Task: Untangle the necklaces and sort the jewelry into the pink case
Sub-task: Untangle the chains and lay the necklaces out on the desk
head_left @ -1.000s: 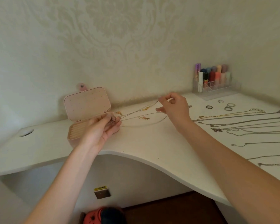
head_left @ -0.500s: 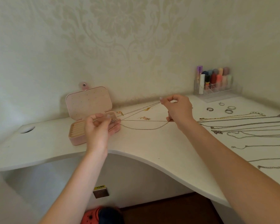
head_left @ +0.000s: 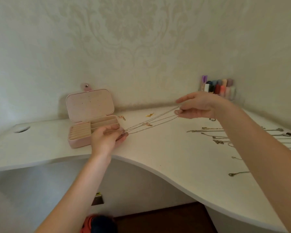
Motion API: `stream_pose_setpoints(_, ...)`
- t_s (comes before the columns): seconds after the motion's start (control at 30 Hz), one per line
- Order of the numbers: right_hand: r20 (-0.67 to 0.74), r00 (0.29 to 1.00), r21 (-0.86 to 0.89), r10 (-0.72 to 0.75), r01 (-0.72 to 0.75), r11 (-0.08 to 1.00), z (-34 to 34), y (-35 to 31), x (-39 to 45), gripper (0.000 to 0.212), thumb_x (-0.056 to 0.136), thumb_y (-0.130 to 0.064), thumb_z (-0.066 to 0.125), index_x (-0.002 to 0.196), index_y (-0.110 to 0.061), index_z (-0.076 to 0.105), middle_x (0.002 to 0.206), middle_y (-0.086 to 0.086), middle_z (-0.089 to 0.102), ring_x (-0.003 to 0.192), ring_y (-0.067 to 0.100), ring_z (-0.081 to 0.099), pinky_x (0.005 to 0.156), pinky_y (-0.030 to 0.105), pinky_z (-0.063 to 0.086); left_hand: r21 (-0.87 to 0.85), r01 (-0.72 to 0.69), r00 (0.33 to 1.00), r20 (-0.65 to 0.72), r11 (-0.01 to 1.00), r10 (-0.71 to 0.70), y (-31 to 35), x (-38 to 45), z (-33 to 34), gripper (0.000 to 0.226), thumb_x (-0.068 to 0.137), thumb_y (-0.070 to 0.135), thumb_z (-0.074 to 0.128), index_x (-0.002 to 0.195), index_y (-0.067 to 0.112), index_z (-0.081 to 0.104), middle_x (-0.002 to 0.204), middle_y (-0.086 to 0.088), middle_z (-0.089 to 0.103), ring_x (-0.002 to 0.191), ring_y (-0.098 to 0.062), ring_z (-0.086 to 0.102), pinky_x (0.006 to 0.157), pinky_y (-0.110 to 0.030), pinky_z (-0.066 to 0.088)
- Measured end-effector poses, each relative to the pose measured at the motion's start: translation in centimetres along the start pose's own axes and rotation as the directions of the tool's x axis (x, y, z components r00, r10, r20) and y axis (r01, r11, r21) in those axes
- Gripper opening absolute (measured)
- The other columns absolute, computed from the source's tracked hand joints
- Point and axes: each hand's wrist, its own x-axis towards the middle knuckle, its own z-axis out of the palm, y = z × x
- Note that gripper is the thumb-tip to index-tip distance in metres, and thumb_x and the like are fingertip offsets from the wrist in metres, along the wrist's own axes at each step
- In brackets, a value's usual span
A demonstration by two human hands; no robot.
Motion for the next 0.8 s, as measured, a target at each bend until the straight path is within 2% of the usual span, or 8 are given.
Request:
stream_pose_setpoints(0.1,-0.172,0.984,-0.147,-0.051,0.025,0.989,-0.2,1.0,-0.2,0.016,0.080,0.011,0.065,0.093,0.003,0.065,0.089,0.019,0.069,0.080,0.023,0.069,0.061,0.025,0.059,0.074,-0.020,0.999,0.051,0.997,0.016,-0.2,0.0,0.0,0.015,0.083,-0.012,0.060,0.077,0.002,0.058,0.074,-0.015,0.062,0.050,-0.012,0.067,0.057,-0.020,0.057)
stream_pose_setpoints(0.2,-0.302,0.951,-0.234,-0.069,-0.004,0.972,0.1,2.4,0.1,0.010,0.074,0.012,0.071,0.079,0.004,0.068,0.081,0.016,0.066,0.070,0.024,0.066,0.055,0.025,0.058,0.315,-0.125,0.989,0.114,0.941,0.093,-0.7,0.1,-0.2,0.016,0.082,-0.008,0.064,0.072,0.006,0.063,0.073,-0.023,0.065,0.050,-0.013,0.065,0.063,-0.027,0.058)
stream_pose_setpoints(0.3,-0.324,0.942,-0.425,-0.092,-0.058,0.904,0.3,3.9,0.8,0.009,0.073,0.008,0.074,0.075,0.000,0.070,0.079,0.017,0.069,0.068,0.029,0.069,0.062,0.032,0.060,0.541,-0.271,0.962,0.183,0.796,0.203,-1.0,-0.1,-0.4,0.023,0.078,0.000,0.068,0.063,0.017,0.067,0.064,-0.014,0.069,0.059,-0.022,0.065,0.074,-0.036,0.053)
stream_pose_setpoints(0.4,-0.320,0.930,-0.617,-0.180,-0.060,0.784,0.6,5.2,1.5,0.009,0.074,0.005,0.071,0.071,-0.003,0.071,0.067,0.015,0.068,0.056,0.025,0.064,0.060,0.032,0.058,0.705,-0.379,0.922,0.228,0.600,0.314,-1.1,-0.3,-0.2,0.015,0.077,0.010,0.071,0.067,0.022,0.070,0.068,0.005,0.069,0.068,-0.010,0.064,0.066,-0.023,0.045)
stream_pose_setpoints(0.47,-0.320,0.915,-0.693,-0.244,-0.051,0.719,0.9,5.5,1.8,0.011,0.076,0.002,0.070,0.071,-0.007,0.071,0.061,0.008,0.065,0.050,0.017,0.057,0.056,0.027,0.053,0.768,-0.418,0.898,0.268,0.486,0.350,-1.1,-0.4,-0.2,0.007,0.078,0.014,0.071,0.075,0.020,0.074,0.074,0.004,0.070,0.070,-0.010,0.062,0.064,-0.022,0.041)
stream_pose_setpoints(0.57,-0.287,0.904,-0.764,-0.317,-0.017,0.645,1.0,5.7,2.3,0.006,0.077,-0.004,0.073,0.080,-0.009,0.075,0.077,0.008,0.070,0.052,0.010,0.052,0.066,0.026,0.049,0.786,-0.451,0.876,0.297,0.424,0.380,-1.3,0.2,-0.3,0.007,0.080,0.011,0.070,0.079,0.016,0.076,0.079,0.000,0.073,0.074,-0.015,0.064,0.068,-0.024,0.044)
stream_pose_setpoints(0.67,-0.272,0.903,-0.784,-0.331,-0.009,0.620,0.9,6.2,2.5,0.011,0.077,-0.004,0.072,0.087,-0.007,0.076,0.087,0.008,0.072,0.067,0.017,0.060,0.066,0.025,0.044,0.810,-0.482,0.850,0.338,0.334,0.405,-1.6,0.7,-0.2,0.010,0.082,0.011,0.067,0.082,0.014,0.076,0.081,-0.003,0.073,0.078,-0.021,0.064,0.071,-0.030,0.048)
stream_pose_setpoints(0.8,-0.251,0.905,-0.832,-0.344,-0.020,0.554,0.7,6.6,2.9,0.014,0.081,-0.008,0.070,0.093,-0.006,0.076,0.093,0.011,0.073,0.090,0.025,0.066,0.080,0.032,0.053,0.855,-0.507,0.794,0.414,0.109,0.445,-2.2,1.2,0.1,0.015,0.086,0.018,0.064,0.081,0.012,0.076,0.082,-0.010,0.070,0.087,-0.032,0.056,0.076,-0.038,0.045)
